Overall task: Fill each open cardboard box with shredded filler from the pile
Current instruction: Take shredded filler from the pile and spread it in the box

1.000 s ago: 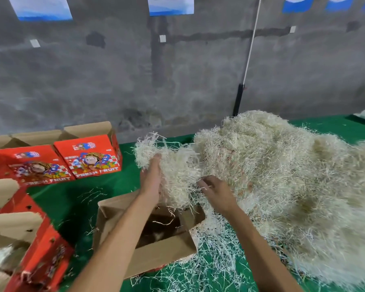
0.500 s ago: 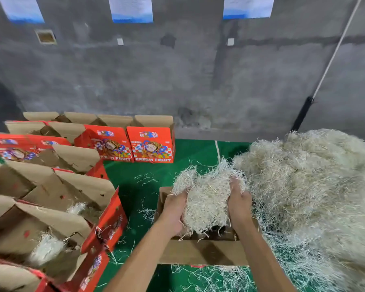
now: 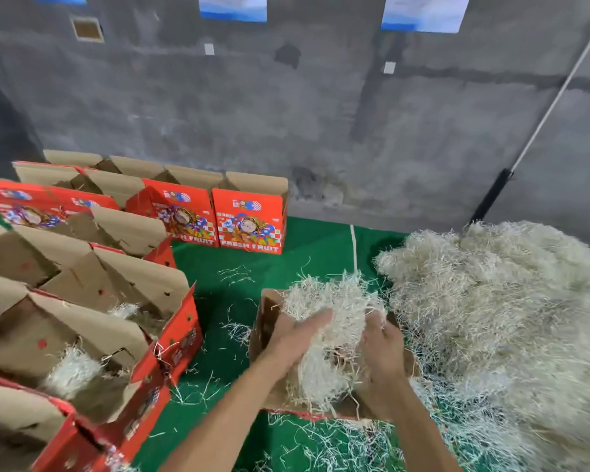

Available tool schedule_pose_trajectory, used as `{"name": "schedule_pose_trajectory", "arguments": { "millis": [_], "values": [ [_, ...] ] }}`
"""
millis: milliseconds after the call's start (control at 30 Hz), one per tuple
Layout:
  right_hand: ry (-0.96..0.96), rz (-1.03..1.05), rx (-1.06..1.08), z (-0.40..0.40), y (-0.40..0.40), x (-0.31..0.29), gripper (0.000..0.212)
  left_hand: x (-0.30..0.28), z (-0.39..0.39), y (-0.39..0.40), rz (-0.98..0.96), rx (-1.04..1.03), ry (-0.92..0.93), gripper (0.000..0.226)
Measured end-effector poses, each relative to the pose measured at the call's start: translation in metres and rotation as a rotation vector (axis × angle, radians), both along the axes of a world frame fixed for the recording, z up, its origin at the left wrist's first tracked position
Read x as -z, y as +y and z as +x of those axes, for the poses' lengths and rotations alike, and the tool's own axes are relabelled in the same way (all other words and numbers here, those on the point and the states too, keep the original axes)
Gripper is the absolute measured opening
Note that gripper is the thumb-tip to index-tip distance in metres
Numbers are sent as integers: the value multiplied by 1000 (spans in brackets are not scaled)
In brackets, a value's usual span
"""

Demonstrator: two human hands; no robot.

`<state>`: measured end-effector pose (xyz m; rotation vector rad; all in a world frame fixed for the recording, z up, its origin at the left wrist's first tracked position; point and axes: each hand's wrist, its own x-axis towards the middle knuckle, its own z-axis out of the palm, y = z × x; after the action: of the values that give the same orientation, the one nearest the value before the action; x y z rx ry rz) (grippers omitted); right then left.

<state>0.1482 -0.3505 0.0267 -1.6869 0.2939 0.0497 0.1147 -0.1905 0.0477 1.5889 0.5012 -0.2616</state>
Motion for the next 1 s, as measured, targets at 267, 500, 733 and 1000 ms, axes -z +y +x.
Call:
{"name": "schedule_pose_trajectory", "arguments": {
  "millis": [267, 500, 733, 1000],
  "values": [
    [70, 484, 328, 8, -17, 0, 62, 6, 11, 33, -362, -421, -13, 137],
    [245, 168, -143, -18, 28, 15, 30, 20, -2, -8, -192, -129, 6, 119],
    [280, 398, 141, -10, -20, -1, 54, 0, 2, 58, -185, -390, -24, 115],
    [309, 117, 75, -8, 4, 4, 31, 9, -1, 9, -199, -518, -30, 95]
  ]
}}
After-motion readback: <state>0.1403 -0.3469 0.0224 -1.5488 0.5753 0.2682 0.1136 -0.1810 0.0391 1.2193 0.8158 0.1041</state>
